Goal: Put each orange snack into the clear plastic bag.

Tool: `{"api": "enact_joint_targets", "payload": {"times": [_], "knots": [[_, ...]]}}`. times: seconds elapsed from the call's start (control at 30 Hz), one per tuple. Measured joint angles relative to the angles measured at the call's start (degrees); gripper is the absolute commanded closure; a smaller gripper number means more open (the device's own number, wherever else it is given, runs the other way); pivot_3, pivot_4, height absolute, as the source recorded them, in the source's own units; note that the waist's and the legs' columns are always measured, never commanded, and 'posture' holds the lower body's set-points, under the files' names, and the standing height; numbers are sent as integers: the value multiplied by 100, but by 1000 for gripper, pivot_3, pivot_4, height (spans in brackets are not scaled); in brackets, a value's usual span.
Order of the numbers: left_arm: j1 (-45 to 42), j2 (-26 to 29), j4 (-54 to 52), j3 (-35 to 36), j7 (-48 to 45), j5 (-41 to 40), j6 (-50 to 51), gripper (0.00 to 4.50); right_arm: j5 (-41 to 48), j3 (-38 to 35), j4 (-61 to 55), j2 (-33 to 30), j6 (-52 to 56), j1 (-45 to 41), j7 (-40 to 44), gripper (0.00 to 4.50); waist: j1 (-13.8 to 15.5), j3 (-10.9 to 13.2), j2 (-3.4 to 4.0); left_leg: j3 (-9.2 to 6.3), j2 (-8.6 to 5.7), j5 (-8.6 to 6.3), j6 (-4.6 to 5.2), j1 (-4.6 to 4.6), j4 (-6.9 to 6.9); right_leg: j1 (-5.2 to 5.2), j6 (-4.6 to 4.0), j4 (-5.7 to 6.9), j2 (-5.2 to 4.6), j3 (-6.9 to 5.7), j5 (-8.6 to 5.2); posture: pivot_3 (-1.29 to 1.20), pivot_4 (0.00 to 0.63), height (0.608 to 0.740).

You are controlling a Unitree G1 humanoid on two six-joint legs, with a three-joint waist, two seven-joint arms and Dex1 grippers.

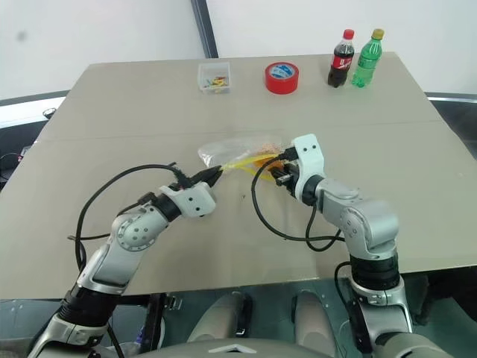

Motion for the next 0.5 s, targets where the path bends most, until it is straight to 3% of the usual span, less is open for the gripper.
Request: {"api": "enact_joint_targets", "payload": {"times": [0.1, 0.27, 0.33, 0.47, 0.5], "knots": [[14, -4, 0, -17, -24, -8, -8, 4500, -91, 283, 242, 136, -137, -216, 11, 3380, -47, 0, 1, 2, 1, 1, -1, 1, -1, -3, 0, 2, 2, 2, 0, 0, 150, 736], [4, -113, -3, -57, -56, -55, -6, 4500, -774, 1251, 1082, 284, -1392, -418, 122, 3380, -132, 0, 1, 2, 0, 3, -4, 2, -3, -3, 0, 2, 1, 2, 0, 0, 150, 736], [7, -176, -3, -56, -57, -63, 72, 4500, -1019, 1418, 1445, 282, -1876, -454, 198, 2319, -125, 0, 0, 1, -2, 3, -6, 0, -3, -2, 0, 0, 0, 2, 0, 0, 150, 736], [9, -302, -39, -22, -69, -143, 352, 4500, -1415, 1576, 1467, -18, -2322, -471, 275, 1005, -125, 0, 1, 0, -2, 6, -10, 0, -3, -3, 0, -1, 0, 1, 0, 0, 150, 736], [6, -394, -107, 18, -102, -246, 562, 4500, -1618, 1674, 1359, -244, -2458, -462, 305, 1005, -123, 0, 0, -1, -2, 6, -9, -2, -3, -3, 0, -1, 0, 0, 0, 0, 150, 736]]}}
